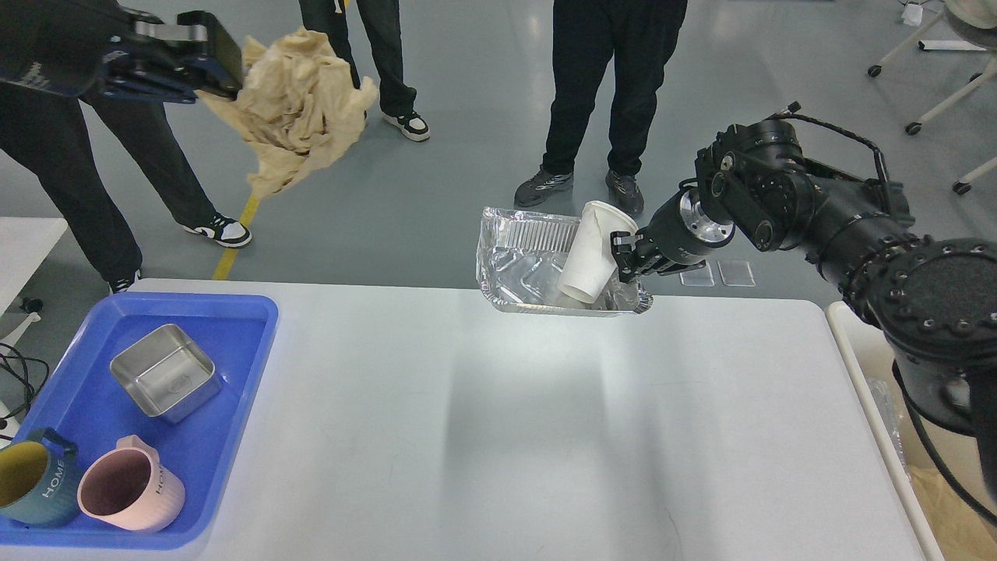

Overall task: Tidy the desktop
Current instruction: 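Drop the brown paper into the foil tray and withdraw left gripper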

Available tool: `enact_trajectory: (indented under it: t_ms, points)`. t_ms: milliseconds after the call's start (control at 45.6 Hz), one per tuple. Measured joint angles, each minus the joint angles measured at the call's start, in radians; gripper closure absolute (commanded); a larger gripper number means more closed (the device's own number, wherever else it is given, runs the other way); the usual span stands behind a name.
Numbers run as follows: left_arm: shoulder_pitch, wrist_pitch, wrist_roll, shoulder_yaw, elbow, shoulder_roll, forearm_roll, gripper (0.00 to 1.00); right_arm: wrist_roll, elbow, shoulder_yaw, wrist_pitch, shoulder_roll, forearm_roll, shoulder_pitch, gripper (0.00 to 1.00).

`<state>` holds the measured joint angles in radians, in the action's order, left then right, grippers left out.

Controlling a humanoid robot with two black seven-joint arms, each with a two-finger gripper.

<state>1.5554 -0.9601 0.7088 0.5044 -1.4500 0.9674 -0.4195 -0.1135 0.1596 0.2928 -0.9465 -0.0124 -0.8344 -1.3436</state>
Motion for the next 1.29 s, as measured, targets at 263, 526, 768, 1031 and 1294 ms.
enact_trajectory:
  t_ms: [263, 526, 768, 1031, 1294]
  points:
    - [0.029, 0.106, -0.007, -0.016, 0.425, -0.536, -0.171, 1.00, 0.000, 0.001, -0.001, -0.004, -0.006, 0.000, -0.015, 1.00]
    - [0.006, 0.134, -0.063, -0.015, 0.786, -0.873, -0.321, 1.00, -0.002, 0.003, -0.001, -0.005, -0.006, 0.002, -0.028, 1.00]
    - [-0.061, 0.188, -0.066, -0.033, 0.801, -0.946, -0.363, 1.00, -0.002, 0.003, -0.002, -0.005, -0.007, 0.002, -0.028, 1.00]
    - [-0.112, 0.211, -0.068, -0.038, 0.801, -0.959, -0.403, 0.86, -0.002, 0.003, -0.003, -0.005, -0.010, 0.001, -0.026, 1.00]
    - [-0.125, 0.229, -0.076, -0.037, 0.801, -0.957, -0.403, 0.05, -0.003, 0.002, -0.003, -0.003, -0.011, 0.001, -0.023, 1.00]
